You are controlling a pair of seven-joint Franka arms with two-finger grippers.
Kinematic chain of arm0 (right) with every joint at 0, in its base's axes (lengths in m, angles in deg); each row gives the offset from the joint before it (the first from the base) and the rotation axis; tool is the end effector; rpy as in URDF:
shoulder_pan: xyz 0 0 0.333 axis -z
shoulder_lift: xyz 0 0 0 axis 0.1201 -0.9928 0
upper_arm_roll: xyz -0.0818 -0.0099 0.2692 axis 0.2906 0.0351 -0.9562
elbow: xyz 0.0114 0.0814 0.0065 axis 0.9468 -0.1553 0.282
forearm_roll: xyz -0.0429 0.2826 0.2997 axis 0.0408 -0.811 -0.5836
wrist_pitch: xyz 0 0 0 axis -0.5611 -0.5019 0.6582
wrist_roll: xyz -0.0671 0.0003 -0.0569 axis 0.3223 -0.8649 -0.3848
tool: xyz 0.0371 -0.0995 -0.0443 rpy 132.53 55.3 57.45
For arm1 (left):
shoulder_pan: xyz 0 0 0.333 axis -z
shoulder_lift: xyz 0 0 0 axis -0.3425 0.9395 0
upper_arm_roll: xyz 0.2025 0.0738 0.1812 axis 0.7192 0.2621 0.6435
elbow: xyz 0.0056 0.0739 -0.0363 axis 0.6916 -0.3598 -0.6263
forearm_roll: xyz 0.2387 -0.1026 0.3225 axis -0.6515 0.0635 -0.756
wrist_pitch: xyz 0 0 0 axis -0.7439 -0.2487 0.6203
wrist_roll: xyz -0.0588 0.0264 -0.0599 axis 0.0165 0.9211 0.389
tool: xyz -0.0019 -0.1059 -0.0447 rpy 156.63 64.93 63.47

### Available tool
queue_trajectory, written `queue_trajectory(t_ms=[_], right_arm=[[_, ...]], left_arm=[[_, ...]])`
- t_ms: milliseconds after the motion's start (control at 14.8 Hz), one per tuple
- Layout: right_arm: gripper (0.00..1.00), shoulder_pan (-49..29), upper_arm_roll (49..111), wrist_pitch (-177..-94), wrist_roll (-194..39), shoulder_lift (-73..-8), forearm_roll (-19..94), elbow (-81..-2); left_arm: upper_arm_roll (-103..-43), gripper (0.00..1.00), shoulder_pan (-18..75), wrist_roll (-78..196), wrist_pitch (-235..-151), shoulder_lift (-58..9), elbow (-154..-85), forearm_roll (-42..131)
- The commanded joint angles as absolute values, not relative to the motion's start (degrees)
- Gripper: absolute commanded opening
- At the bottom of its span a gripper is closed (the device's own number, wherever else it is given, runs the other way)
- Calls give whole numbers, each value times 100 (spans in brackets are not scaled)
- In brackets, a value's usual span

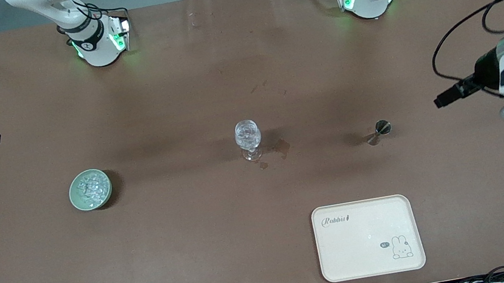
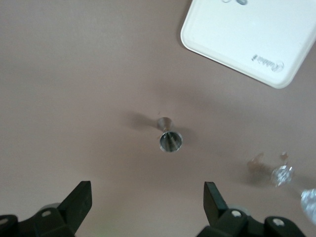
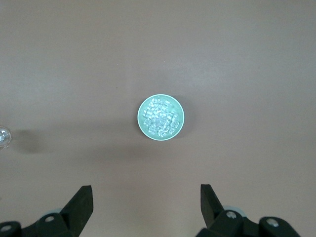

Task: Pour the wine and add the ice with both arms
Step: 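Move the right gripper toward the ice bowl while the left gripper nears the jigger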

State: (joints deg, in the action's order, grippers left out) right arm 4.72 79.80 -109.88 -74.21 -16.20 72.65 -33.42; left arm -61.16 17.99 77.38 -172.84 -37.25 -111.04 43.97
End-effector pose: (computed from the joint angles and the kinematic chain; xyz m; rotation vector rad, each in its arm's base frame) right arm 0.5713 -0.0282 0.5845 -3.1081 0.0398 -0.0013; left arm 0.6285 -0.0569 0.4531 2.9430 0.5696 -0.2241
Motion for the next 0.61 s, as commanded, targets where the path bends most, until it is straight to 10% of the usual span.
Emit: queue_trajectory(t_ms=[0,542], right_arm=[[97,488,7956,-11376,-7490,-1438,7342,-3926],[97,479,7956,-13791,-7490,-1657,7342,-5789]], left_arm=[[-6123,100,1599,8069,-17452,-3177,-10960,5038],[-6123,92,1001,8571,-18025,-1709,-11233,7000]])
